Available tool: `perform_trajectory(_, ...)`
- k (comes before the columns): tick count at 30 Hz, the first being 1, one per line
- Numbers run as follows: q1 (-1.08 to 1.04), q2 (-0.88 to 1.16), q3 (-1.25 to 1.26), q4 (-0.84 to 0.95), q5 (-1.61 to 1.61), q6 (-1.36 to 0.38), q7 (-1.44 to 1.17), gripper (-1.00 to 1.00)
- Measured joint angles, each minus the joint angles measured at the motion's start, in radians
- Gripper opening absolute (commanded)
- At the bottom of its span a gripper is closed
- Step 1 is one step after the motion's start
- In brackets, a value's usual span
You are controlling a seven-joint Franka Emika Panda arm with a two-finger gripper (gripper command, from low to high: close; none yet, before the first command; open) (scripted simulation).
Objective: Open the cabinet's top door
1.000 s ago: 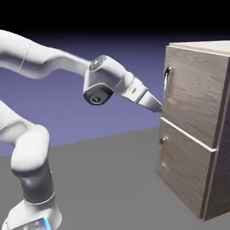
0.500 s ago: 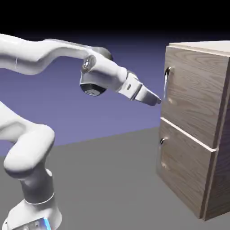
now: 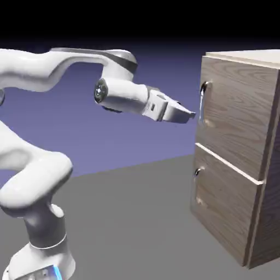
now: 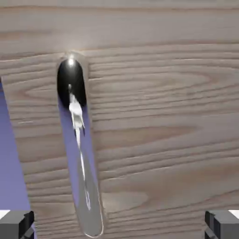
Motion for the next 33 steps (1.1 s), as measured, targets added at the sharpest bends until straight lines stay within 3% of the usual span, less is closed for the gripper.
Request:
perform_trajectory(15, -0.237, -0.107, 0.239, 0.065, 0.652, -0.081, -0.456, 0.0)
perform_trajectory(21, -0.391, -0.054, 0.339, 0.179, 0.712, -0.104, -0.496, 0.0)
perform_trajectory(22, -0.423, -0.041, 0.36, 0.204, 0.719, -0.109, -0.5, -1.0)
perform_trajectory(24, -0.423, -0.041, 0.36, 0.204, 0.719, -0.109, -0.5, -1.0)
perform_trajectory(33, -0.171, -0.058, 0.039, -0.089, 0.403, -0.462, -0.438, -1.0)
